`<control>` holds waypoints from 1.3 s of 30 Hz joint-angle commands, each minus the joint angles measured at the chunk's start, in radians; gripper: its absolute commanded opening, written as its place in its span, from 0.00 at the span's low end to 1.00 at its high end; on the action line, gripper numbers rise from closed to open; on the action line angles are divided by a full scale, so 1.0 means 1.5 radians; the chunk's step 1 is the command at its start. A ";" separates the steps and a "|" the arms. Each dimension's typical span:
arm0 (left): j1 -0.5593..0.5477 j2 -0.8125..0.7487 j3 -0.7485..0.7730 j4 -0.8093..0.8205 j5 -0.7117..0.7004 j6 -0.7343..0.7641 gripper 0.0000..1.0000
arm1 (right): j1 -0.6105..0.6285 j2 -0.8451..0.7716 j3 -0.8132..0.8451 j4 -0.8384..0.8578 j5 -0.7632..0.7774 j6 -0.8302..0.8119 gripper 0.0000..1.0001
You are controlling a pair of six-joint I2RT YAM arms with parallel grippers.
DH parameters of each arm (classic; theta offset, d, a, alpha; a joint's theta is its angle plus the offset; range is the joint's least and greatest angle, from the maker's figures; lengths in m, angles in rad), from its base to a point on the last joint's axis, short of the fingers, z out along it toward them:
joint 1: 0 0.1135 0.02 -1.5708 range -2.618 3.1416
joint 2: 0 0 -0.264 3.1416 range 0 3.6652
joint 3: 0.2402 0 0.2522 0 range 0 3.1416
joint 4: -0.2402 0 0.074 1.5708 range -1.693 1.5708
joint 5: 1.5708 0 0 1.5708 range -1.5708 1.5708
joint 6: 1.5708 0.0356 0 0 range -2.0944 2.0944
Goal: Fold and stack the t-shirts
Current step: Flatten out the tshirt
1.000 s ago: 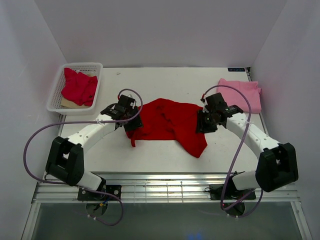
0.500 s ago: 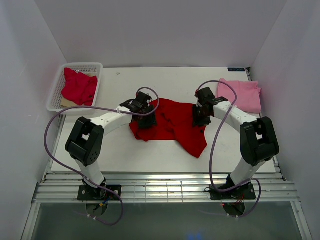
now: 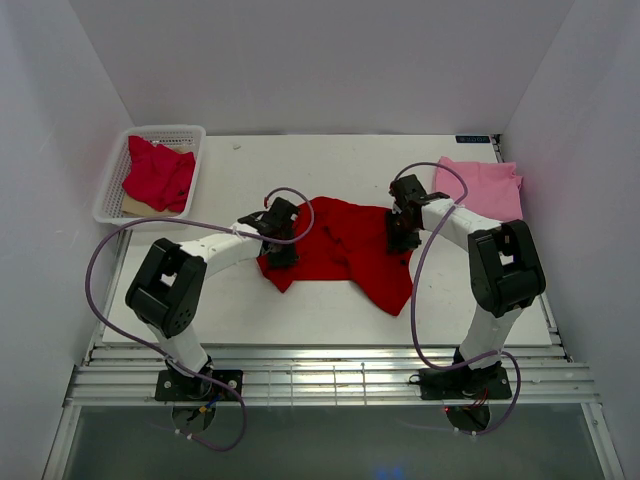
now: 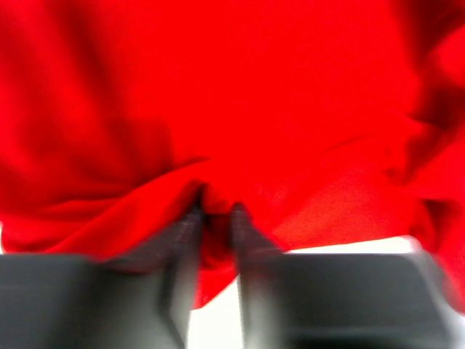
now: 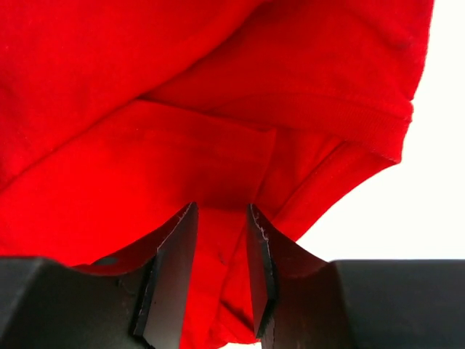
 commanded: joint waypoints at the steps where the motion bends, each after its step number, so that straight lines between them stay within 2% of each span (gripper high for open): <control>1: -0.003 -0.061 -0.042 -0.046 -0.099 -0.020 0.19 | -0.007 0.002 0.025 0.015 0.008 -0.011 0.39; 3: -0.003 -0.112 -0.056 -0.086 -0.138 -0.054 0.00 | -0.011 0.005 0.024 0.014 0.008 -0.009 0.39; 8: -0.003 -0.250 -0.093 -0.182 -0.249 -0.153 0.00 | -0.017 0.013 0.023 0.016 0.005 -0.012 0.39; 9: -0.003 -0.276 -0.102 -0.199 -0.253 -0.167 0.04 | -0.019 0.015 0.023 0.016 0.004 -0.011 0.38; 10: -0.003 -0.324 -0.120 -0.200 -0.252 -0.190 0.16 | -0.018 0.021 0.024 0.016 0.005 -0.013 0.38; 12: -0.003 -0.365 -0.137 -0.197 -0.235 -0.206 0.26 | -0.020 0.028 0.024 0.018 0.004 -0.013 0.38; 13: -0.002 -0.395 -0.150 -0.196 -0.229 -0.215 0.36 | -0.020 0.030 0.024 0.018 0.001 -0.013 0.38; 15: -0.003 -0.411 -0.156 -0.197 -0.223 -0.218 0.44 | -0.022 0.035 0.024 0.023 -0.004 -0.013 0.38; 16: -0.003 -0.415 -0.158 -0.213 -0.227 -0.225 0.52 | -0.022 0.036 0.024 0.026 -0.007 -0.012 0.37; 20: -0.003 -0.401 -0.151 -0.276 -0.249 -0.262 0.60 | -0.022 0.031 0.031 0.028 -0.009 -0.008 0.37; 24: -0.003 -0.409 -0.149 -0.283 -0.262 -0.282 0.62 | -0.022 0.030 0.043 0.031 -0.035 -0.008 0.37; 29: -0.003 -0.390 -0.143 -0.162 -0.201 -0.214 0.61 | -0.022 0.057 0.074 0.011 -0.036 -0.013 0.35; 32: -0.003 -0.333 -0.121 -0.115 -0.152 -0.174 0.60 | -0.022 0.055 0.081 0.014 -0.038 -0.014 0.35; 39: -0.028 -0.230 -0.048 -0.050 -0.100 -0.106 0.59 | -0.023 0.074 0.104 -0.002 -0.026 -0.023 0.34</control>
